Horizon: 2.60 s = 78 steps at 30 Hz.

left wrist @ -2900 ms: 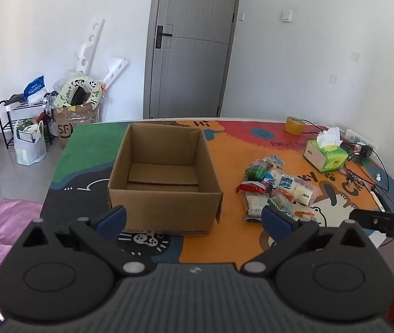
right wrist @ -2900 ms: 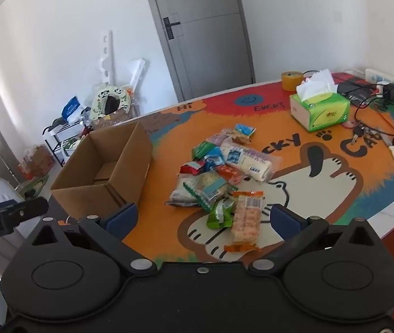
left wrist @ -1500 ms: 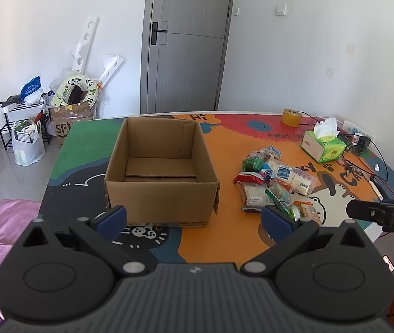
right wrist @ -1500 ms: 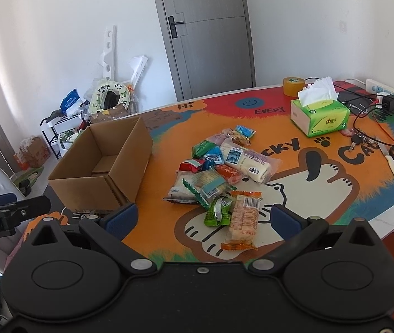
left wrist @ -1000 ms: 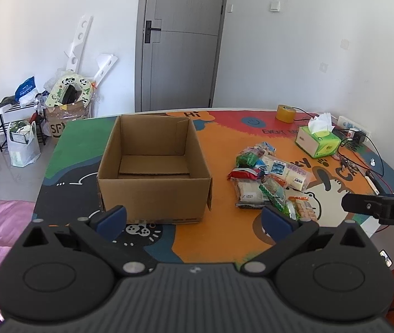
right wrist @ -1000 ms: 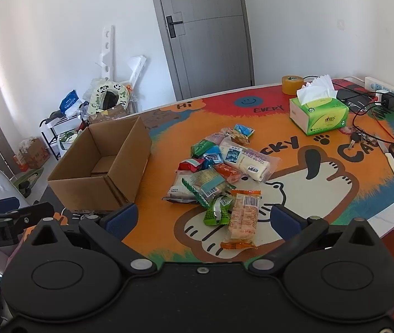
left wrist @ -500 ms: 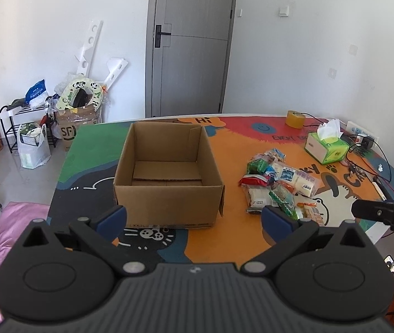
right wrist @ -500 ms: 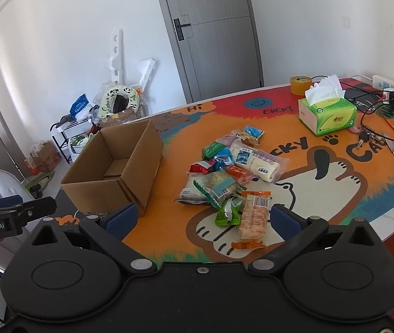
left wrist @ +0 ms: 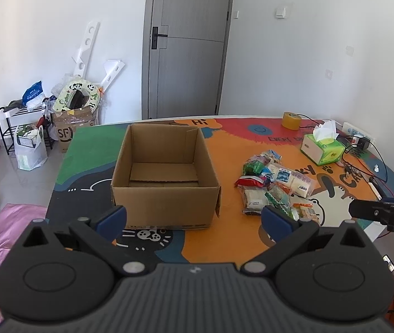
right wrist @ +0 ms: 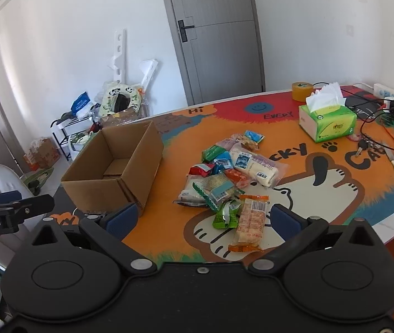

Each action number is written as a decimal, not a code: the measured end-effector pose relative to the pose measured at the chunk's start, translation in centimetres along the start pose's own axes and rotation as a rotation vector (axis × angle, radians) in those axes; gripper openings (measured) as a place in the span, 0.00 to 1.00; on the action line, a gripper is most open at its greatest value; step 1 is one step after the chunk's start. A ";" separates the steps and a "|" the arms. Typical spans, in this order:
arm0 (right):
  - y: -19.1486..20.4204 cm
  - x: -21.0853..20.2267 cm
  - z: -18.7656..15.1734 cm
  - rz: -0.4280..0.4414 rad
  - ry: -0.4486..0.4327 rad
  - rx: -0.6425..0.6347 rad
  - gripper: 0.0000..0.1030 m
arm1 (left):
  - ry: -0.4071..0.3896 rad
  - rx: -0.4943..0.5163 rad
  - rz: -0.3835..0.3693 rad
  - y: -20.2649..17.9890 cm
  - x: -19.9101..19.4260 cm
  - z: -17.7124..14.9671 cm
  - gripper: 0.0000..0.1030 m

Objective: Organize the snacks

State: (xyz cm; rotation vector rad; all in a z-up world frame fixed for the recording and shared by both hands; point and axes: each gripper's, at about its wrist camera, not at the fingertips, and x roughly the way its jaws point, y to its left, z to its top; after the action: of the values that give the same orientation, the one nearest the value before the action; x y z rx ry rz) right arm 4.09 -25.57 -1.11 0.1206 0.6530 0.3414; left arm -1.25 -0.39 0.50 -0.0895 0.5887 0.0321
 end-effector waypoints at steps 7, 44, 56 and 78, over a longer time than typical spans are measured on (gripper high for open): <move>-0.7 0.8 -0.4 -0.015 0.013 0.011 1.00 | 0.004 -0.021 -0.010 -0.2 1.0 -0.2 1.00; -7.5 9.6 -3.2 -0.051 0.084 0.074 0.81 | 0.061 -0.018 -0.164 -6.7 12.7 -1.0 0.94; -8.3 13.1 -4.0 0.000 0.158 0.143 0.57 | 0.084 -0.016 -0.182 -8.6 15.6 -1.5 0.78; -11.6 13.7 -3.2 -0.057 0.118 0.142 0.41 | 0.110 0.048 -0.191 -13.3 21.0 -1.3 0.63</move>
State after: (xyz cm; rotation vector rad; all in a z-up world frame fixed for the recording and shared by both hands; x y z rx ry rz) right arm 15.43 -31.63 -14.03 0.2185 0.7964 0.2487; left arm 16.22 -13.65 -11.23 -0.1014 0.6883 -0.1734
